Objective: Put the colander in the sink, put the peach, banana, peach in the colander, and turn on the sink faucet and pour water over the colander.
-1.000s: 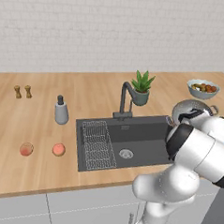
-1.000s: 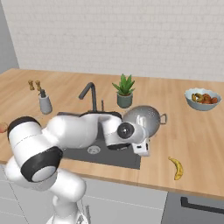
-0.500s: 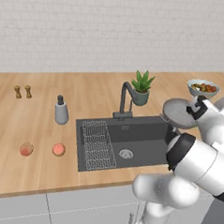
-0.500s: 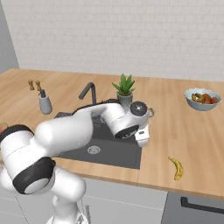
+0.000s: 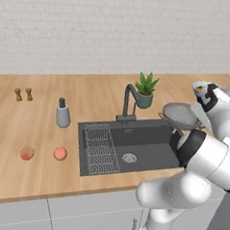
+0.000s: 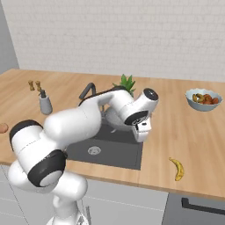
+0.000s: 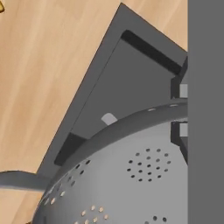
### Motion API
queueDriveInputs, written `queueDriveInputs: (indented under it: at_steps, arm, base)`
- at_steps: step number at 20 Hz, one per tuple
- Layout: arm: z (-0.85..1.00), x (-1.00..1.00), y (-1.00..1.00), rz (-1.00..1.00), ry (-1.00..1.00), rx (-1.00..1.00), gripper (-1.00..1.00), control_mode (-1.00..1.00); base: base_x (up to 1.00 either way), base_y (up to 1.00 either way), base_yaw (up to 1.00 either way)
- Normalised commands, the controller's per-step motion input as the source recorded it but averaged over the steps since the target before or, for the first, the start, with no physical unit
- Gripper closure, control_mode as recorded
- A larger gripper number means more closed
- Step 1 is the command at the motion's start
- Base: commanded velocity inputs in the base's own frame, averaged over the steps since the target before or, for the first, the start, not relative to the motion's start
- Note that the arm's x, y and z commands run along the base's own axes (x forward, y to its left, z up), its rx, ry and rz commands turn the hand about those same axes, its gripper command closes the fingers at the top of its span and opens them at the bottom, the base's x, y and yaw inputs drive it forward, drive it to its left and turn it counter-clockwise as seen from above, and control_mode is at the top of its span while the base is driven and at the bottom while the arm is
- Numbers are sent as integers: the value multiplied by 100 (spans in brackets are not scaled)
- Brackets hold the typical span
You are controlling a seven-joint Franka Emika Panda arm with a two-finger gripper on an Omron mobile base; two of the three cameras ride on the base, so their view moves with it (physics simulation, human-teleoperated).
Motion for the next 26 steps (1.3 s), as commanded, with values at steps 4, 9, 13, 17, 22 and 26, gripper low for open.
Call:
queueDriveInputs:
  at_steps: [4,9,13,17,22,26]
  arm:
    - [-50,-26,83,2,1,-1,100,-100]
    - [-63,-3,65,5,16,-4,100,-100]
    - [-46,0,16,13,24,0,100,-100]
    - [-49,4,8,15,22,0,100,-100]
    - [-50,26,5,10,3,8,100,-100]
    - [-42,49,23,5,-1,9,100,-100]
  base:
    - [0,0,0]
    - [0,0,0]
    - [0,0,0]
    - [0,0,0]
    - [0,0,0]
    - [0,0,0]
